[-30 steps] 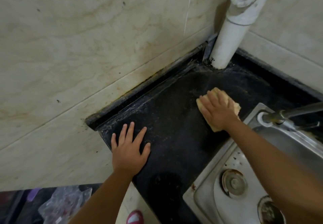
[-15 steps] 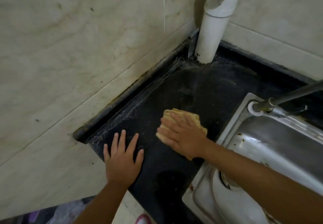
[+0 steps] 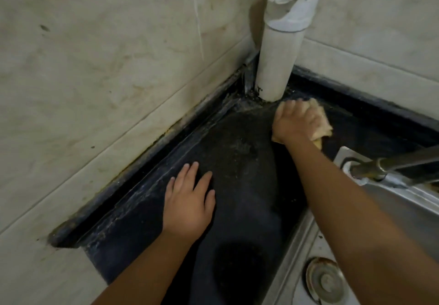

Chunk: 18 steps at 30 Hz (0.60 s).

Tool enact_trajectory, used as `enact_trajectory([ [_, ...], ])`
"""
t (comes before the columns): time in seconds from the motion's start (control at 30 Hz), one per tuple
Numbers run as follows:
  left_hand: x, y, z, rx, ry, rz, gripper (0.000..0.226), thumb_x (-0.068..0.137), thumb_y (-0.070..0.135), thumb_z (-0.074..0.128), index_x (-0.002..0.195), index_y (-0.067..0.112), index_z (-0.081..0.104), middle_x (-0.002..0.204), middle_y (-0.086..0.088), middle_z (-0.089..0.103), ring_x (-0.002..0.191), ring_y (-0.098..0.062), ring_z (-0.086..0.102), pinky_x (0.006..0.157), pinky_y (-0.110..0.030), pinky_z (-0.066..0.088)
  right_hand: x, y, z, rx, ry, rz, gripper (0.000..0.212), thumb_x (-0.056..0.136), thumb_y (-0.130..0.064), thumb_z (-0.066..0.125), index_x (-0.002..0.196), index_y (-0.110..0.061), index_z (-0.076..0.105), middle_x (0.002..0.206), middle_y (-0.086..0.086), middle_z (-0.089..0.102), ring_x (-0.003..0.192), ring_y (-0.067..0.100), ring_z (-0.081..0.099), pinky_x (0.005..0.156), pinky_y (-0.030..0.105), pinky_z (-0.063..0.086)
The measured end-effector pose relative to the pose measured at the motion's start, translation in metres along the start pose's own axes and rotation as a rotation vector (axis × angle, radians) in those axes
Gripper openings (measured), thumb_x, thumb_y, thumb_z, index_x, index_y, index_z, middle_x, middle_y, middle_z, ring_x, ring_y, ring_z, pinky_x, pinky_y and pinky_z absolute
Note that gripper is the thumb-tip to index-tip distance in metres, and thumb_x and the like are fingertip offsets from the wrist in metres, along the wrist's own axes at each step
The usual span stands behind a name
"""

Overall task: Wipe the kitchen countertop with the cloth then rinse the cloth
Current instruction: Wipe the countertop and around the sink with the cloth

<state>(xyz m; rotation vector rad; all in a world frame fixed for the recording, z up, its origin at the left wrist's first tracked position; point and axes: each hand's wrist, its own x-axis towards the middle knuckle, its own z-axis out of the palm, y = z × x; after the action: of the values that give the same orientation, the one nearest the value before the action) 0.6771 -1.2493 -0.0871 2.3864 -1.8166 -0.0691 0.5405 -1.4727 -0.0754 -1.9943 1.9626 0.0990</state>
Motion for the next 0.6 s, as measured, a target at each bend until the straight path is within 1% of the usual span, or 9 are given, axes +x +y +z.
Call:
enact_trajectory([
  [0.1,0.018,0.011,0.009,-0.035,0.029,-0.001,0.046,0.082,0.034,0.036,0.106,0.011,0.068,0.122,-0.021,0.059,0.113,-0.040,0.054,0.081,-0.058,0.044,-0.007,-0.023,0.016,-0.026,-0.012,-0.192,0.053,0.101,-0.035,0.012,0.148,-0.019,-0.004,0.157,0.005,-0.013,0.142,0.032,-0.014,0.114,0.048,-0.007],
  [0.17,0.026,0.015,0.015,-0.072,0.034,0.000,0.050,0.084,0.036,0.033,0.113,0.011,0.065,0.130,-0.021,0.053,0.124,-0.035,0.042,0.090,-0.059,0.038,-0.023,-0.026,0.024,-0.104,-0.040,-0.366,0.054,0.100,-0.037,0.011,0.148,-0.020,-0.007,0.156,0.003,-0.015,0.143,0.030,-0.015,0.114,0.045,-0.008],
  [0.23,0.031,0.019,0.018,-0.095,-0.008,-0.021,0.064,0.084,0.047,0.019,0.128,0.016,0.053,0.143,-0.016,0.038,0.134,-0.024,0.022,0.104,-0.054,0.024,-0.041,-0.013,0.028,-0.185,-0.050,-0.561,0.053,0.100,-0.039,0.011,0.148,-0.024,-0.004,0.157,-0.001,-0.013,0.143,0.024,-0.014,0.115,0.040,-0.008],
  [0.27,0.034,0.020,0.017,-0.102,-0.042,-0.032,0.073,0.080,0.053,0.009,0.135,0.020,0.044,0.149,-0.011,0.028,0.139,-0.020,0.014,0.110,-0.050,0.014,-0.044,-0.001,0.026,-0.201,-0.052,-0.618,0.052,0.099,-0.041,0.009,0.148,-0.026,-0.001,0.157,-0.003,-0.010,0.144,0.022,-0.013,0.115,0.039,-0.007],
  [0.3,0.036,0.021,0.017,-0.108,-0.081,-0.037,0.080,0.075,0.057,0.001,0.140,0.024,0.035,0.153,-0.006,0.019,0.141,-0.018,0.007,0.113,-0.045,0.005,-0.043,0.013,0.022,-0.198,-0.049,-0.623,0.055,0.096,-0.044,0.005,0.148,-0.027,0.001,0.157,-0.004,-0.008,0.144,0.021,-0.011,0.115,0.039,-0.006],
  [0.37,0.034,0.026,0.016,-0.106,-0.125,-0.043,0.084,0.072,0.059,-0.005,0.143,0.027,0.027,0.155,-0.002,0.013,0.143,-0.017,0.004,0.113,-0.041,-0.002,-0.025,0.045,0.011,-0.185,-0.031,-0.494,0.064,0.087,-0.046,-0.001,0.148,-0.027,0.002,0.158,-0.003,-0.007,0.144,0.022,-0.009,0.115,0.040,-0.003],
  [0.47,0.031,0.033,0.016,-0.107,-0.143,-0.070,0.072,0.080,0.055,0.008,0.143,0.026,0.028,0.154,-0.002,0.014,0.143,-0.018,0.005,0.114,-0.042,-0.001,0.011,0.074,-0.010,-0.140,-0.037,-0.227,0.053,0.099,-0.042,0.009,0.148,-0.027,0.002,0.158,-0.004,-0.007,0.144,0.024,-0.010,0.115,0.043,-0.003],
  [0.53,0.031,0.036,0.016,-0.119,-0.143,-0.074,0.066,0.082,0.049,0.017,0.142,0.024,0.032,0.154,-0.004,0.017,0.143,-0.019,0.007,0.114,-0.043,0.000,0.020,0.075,-0.012,-0.099,-0.034,-0.166,0.051,0.100,-0.039,0.012,0.149,-0.026,0.002,0.158,-0.005,-0.007,0.144,0.023,-0.010,0.116,0.043,-0.004],
  [0.6,0.033,0.035,0.016,-0.121,-0.153,-0.065,0.067,0.082,0.051,0.017,0.141,0.024,0.033,0.153,-0.004,0.018,0.143,-0.019,0.008,0.114,-0.043,0.000,0.019,0.071,-0.010,-0.049,-0.030,-0.073,0.052,0.100,-0.038,0.011,0.149,-0.024,-0.001,0.157,-0.003,-0.010,0.144,0.023,-0.011,0.116,0.043,-0.005],
])
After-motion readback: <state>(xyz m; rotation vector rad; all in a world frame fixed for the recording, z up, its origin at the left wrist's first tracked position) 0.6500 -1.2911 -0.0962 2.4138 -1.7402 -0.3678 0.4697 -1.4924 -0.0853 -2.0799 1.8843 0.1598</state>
